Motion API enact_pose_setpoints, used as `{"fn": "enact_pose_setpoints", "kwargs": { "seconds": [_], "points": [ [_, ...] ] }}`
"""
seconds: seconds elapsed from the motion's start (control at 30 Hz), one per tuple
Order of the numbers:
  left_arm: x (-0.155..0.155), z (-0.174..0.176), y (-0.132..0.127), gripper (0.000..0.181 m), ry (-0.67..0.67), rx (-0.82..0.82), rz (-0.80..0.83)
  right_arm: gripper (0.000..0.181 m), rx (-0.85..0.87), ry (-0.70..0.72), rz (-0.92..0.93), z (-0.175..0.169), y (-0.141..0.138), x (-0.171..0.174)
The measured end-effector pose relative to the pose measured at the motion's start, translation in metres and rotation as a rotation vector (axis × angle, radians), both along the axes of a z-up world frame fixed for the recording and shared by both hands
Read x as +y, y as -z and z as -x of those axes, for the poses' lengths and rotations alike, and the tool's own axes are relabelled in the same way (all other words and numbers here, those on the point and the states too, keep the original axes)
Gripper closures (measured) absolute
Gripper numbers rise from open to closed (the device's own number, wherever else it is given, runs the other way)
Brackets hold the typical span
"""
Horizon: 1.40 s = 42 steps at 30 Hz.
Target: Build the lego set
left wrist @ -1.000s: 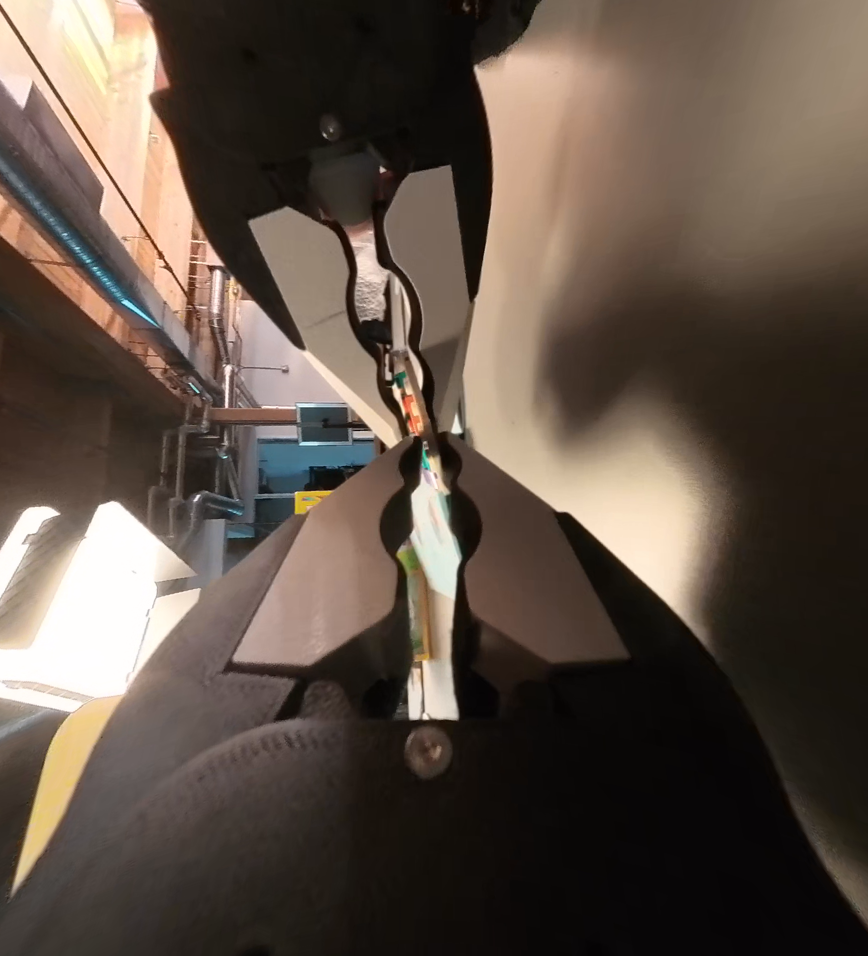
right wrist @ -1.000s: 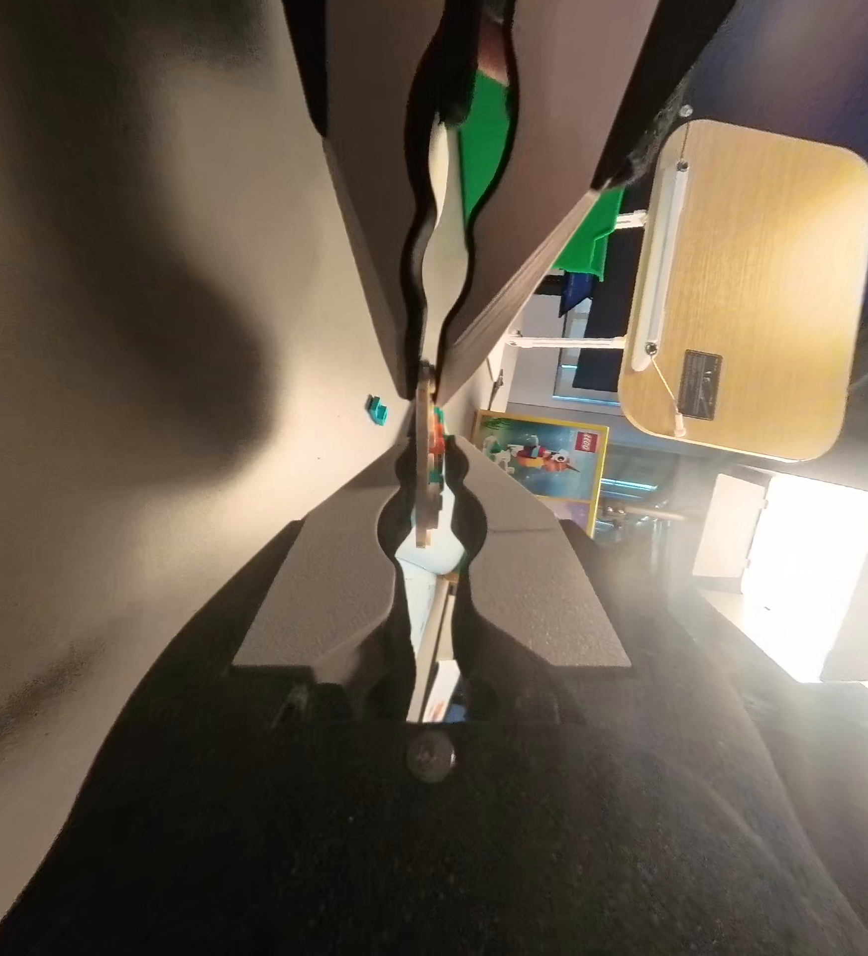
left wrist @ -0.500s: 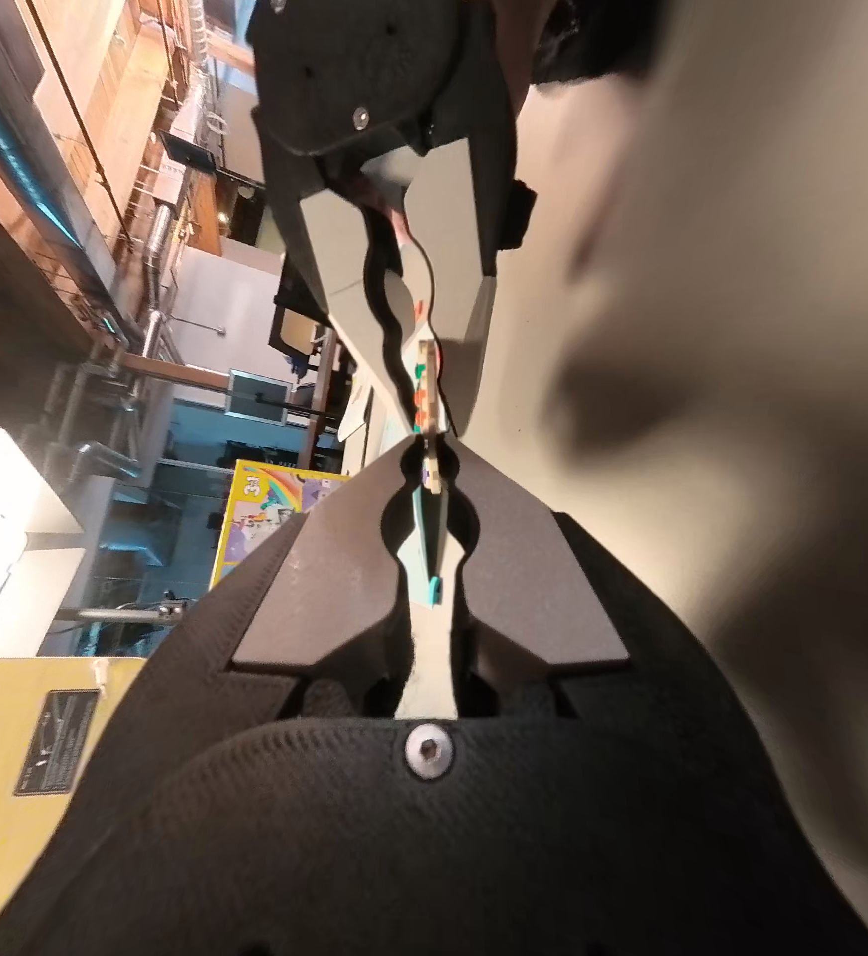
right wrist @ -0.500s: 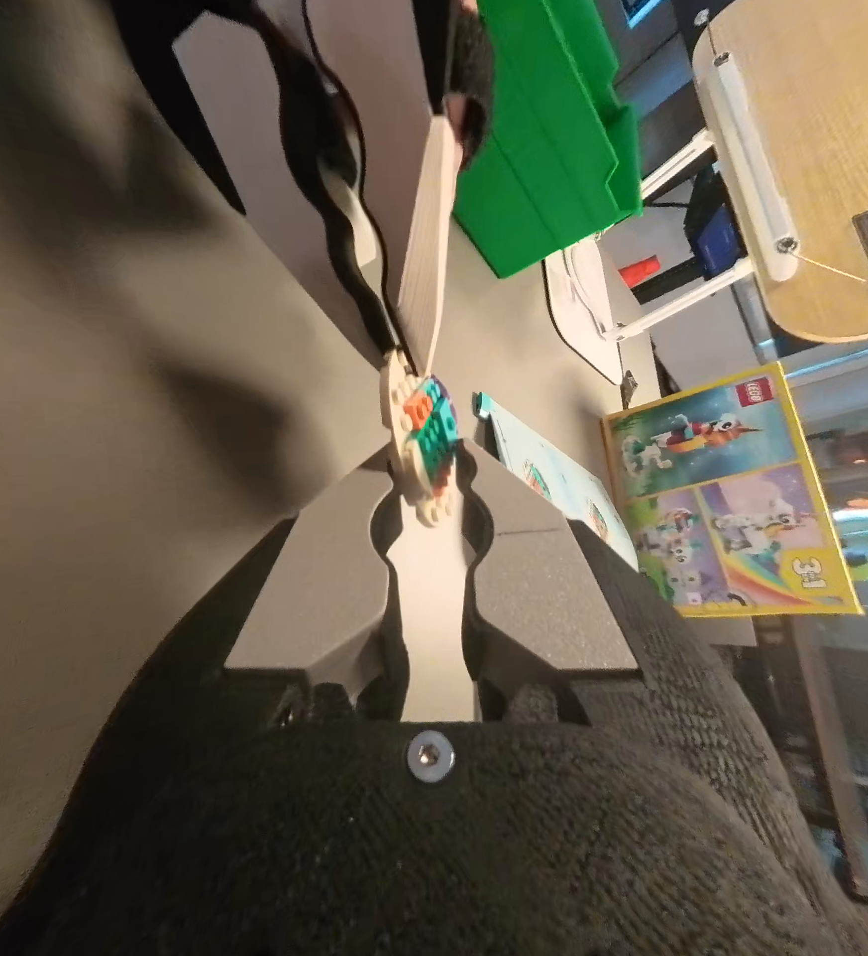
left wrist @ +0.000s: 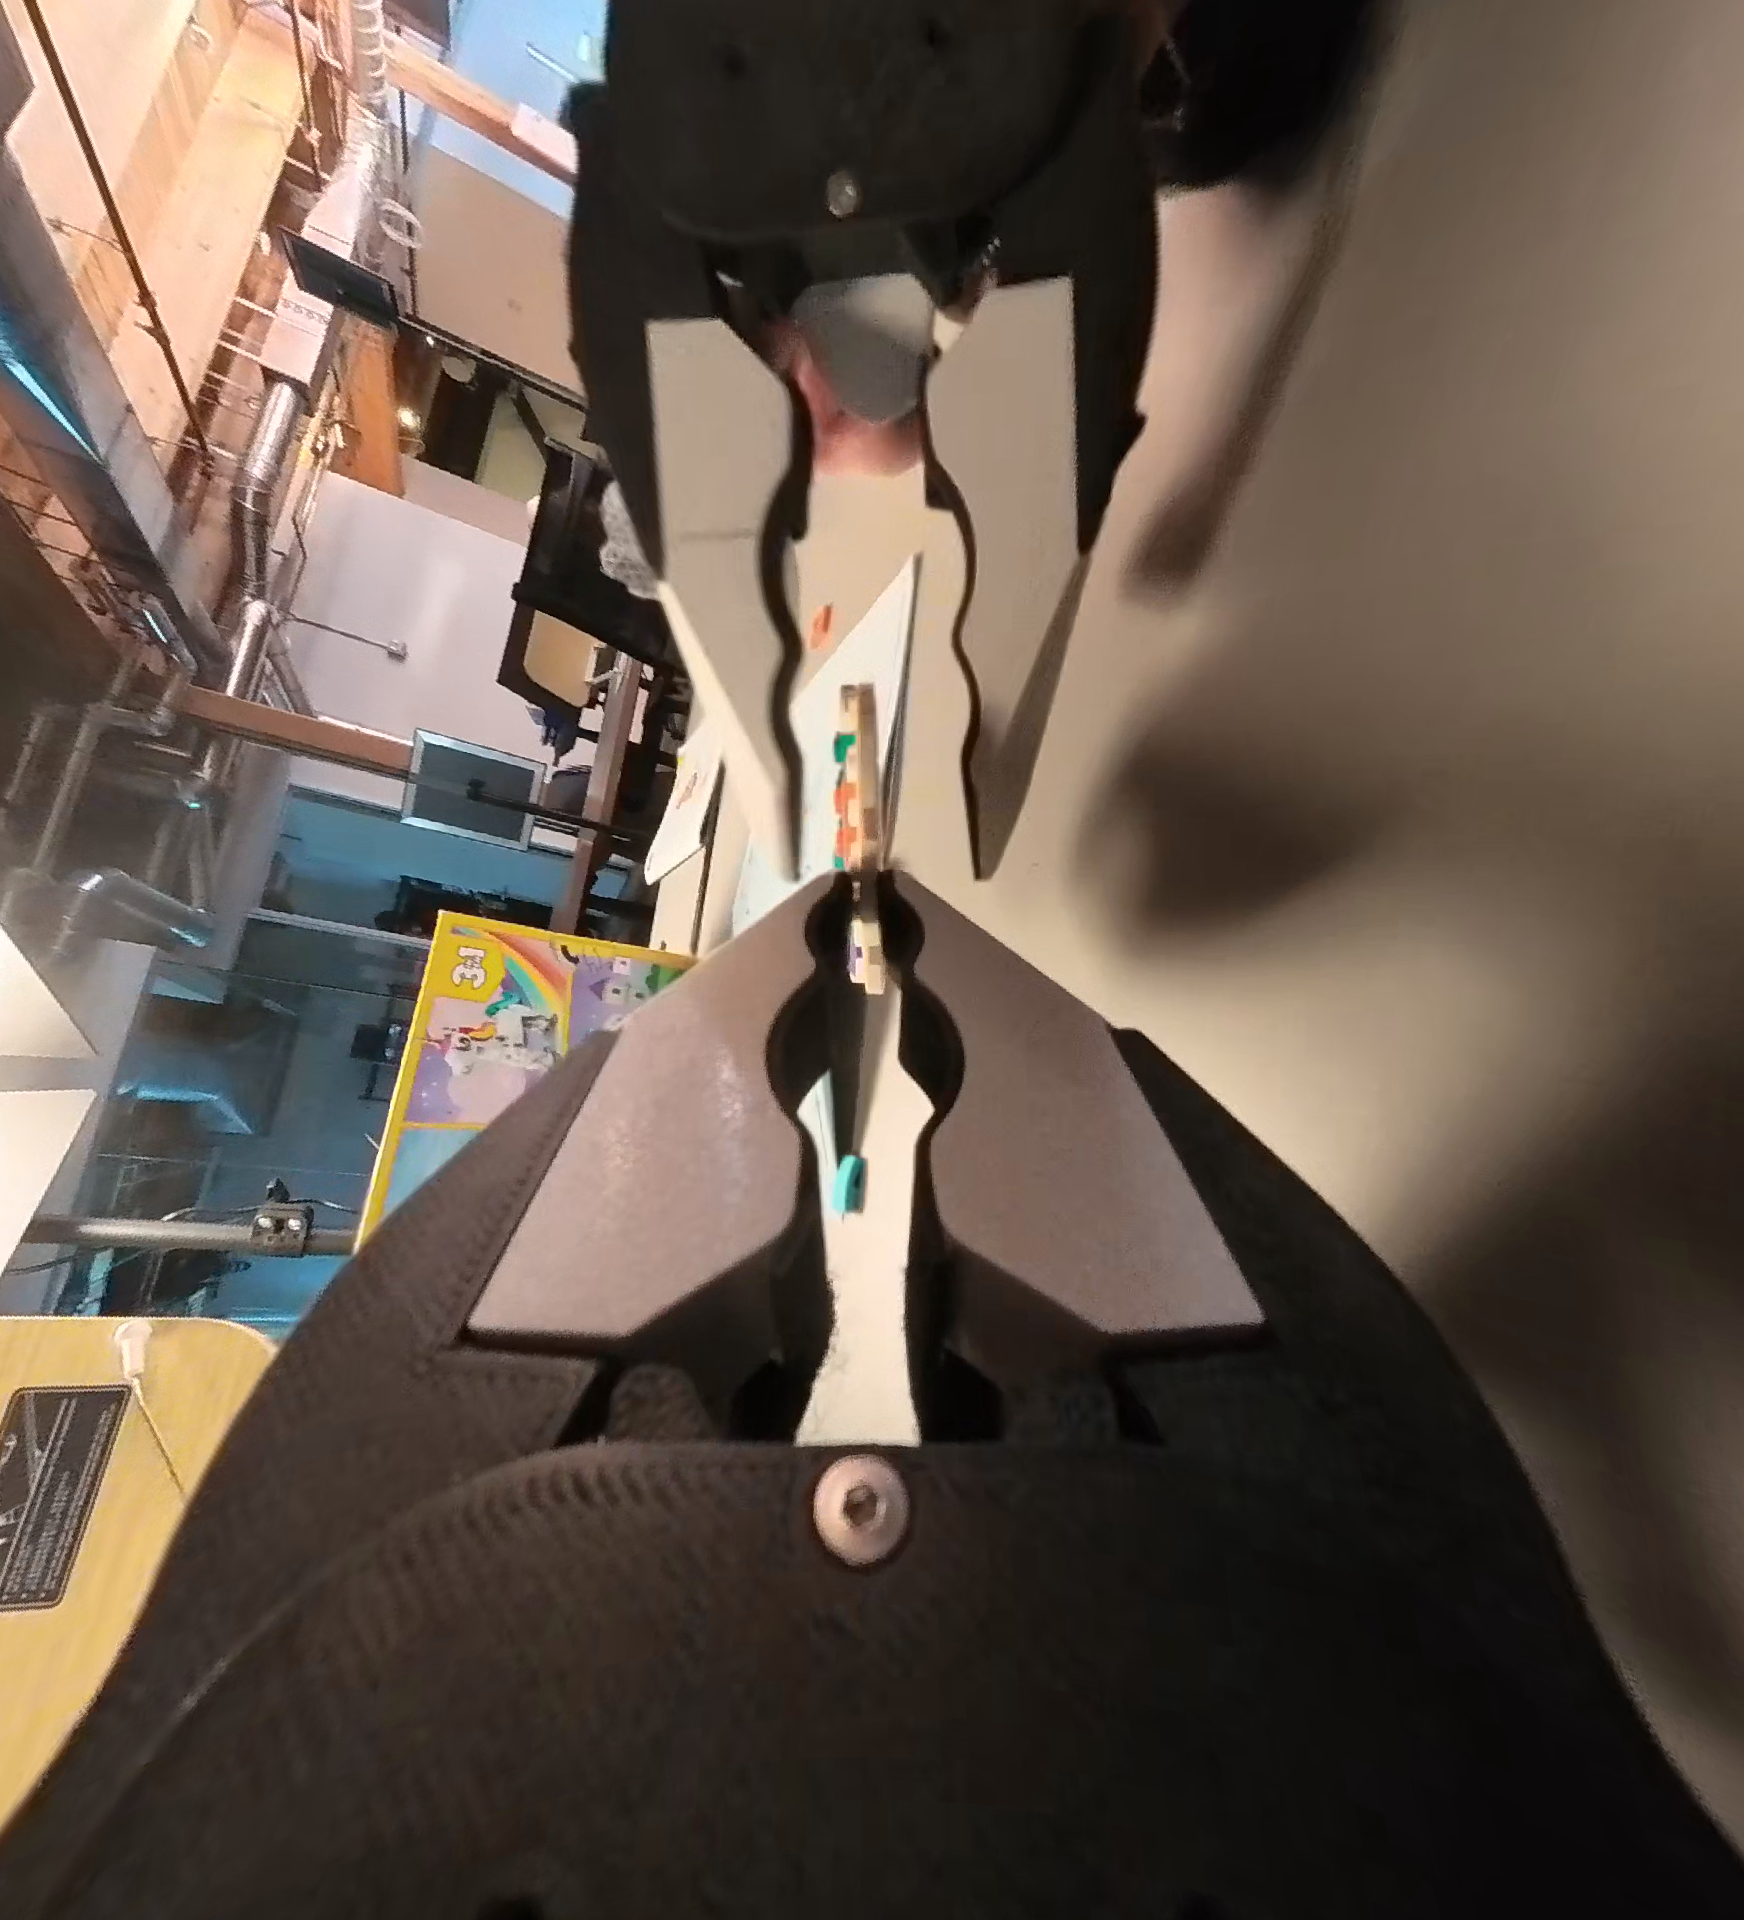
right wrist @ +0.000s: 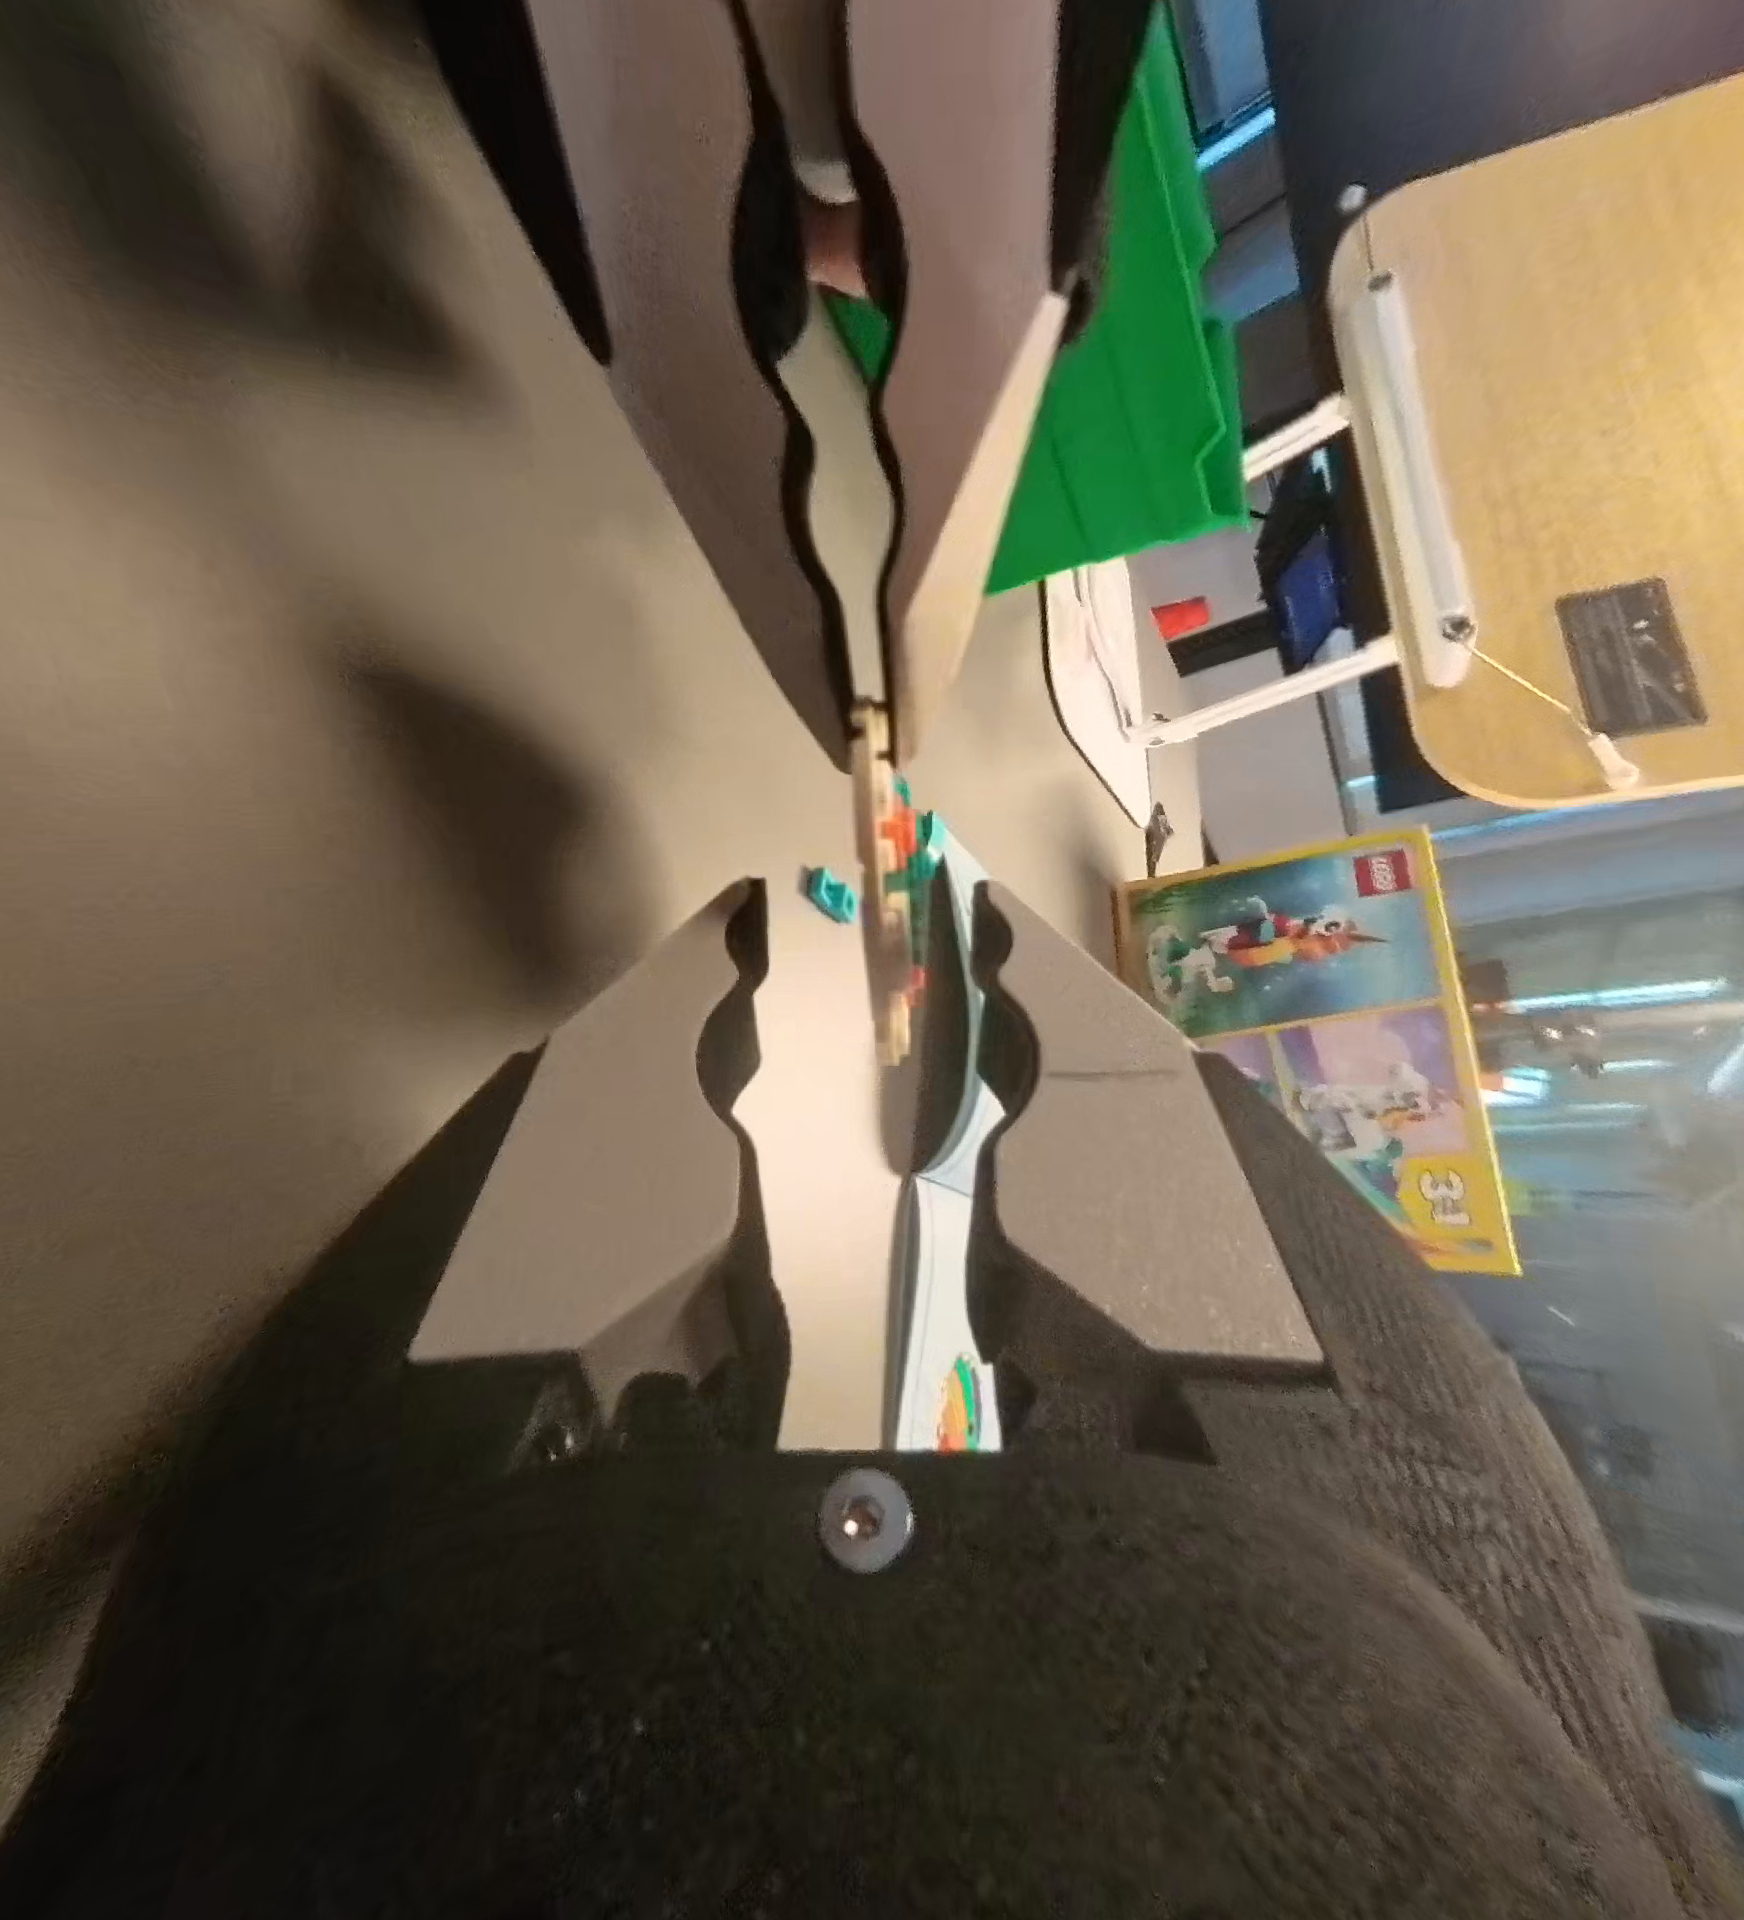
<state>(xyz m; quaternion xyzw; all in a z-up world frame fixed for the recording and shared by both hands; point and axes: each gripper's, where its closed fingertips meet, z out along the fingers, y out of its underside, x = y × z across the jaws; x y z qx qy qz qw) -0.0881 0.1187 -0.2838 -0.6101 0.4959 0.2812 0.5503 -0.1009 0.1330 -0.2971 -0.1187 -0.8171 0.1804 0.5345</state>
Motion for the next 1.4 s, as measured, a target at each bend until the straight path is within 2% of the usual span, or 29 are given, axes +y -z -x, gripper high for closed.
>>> {"fn": "enact_pose_setpoints", "kwargs": {
  "seconds": [0.17,0.37,0.5,0.6,0.73,0.87,0.93,1.07,1.27,1.4],
  "points": [
    [-0.002,-0.006,0.004,0.177,0.029,0.013,0.015,0.171,0.061,-0.015,-0.141,0.001,0.0,-0.003],
    [-0.002,-0.006,0.006,0.177,0.03,0.064,0.001,0.172,0.035,0.009,-0.162,0.001,0.001,-0.003],
    [0.0,-0.001,0.006,0.176,0.021,0.1,-0.04,0.172,0.086,0.022,-0.154,0.004,0.001,-0.001],
    [0.001,0.002,0.011,0.164,0.005,0.131,-0.031,0.171,0.106,0.037,-0.179,0.005,0.0,0.002],
    [-0.001,-0.003,0.008,0.176,0.031,0.177,-0.072,0.171,0.108,0.047,-0.202,0.006,0.003,0.002],
    [0.002,0.0,0.009,0.177,0.014,0.19,-0.075,0.171,0.115,0.059,-0.225,0.008,0.004,0.004],
    [0.002,0.002,0.008,0.177,0.006,0.198,-0.085,0.168,0.122,0.054,-0.207,0.008,0.002,0.005],
    [0.002,0.014,0.001,0.177,-0.039,0.242,-0.132,0.148,0.132,0.056,-0.186,0.006,0.001,0.014],
    [0.005,0.04,-0.017,0.177,-0.159,0.256,-0.229,0.153,0.379,0.009,-0.09,-0.009,-0.039,0.033],
    [0.003,0.034,-0.014,0.177,-0.115,0.236,-0.229,0.156,0.414,0.068,0.103,-0.008,-0.055,0.052]
  ]
}}
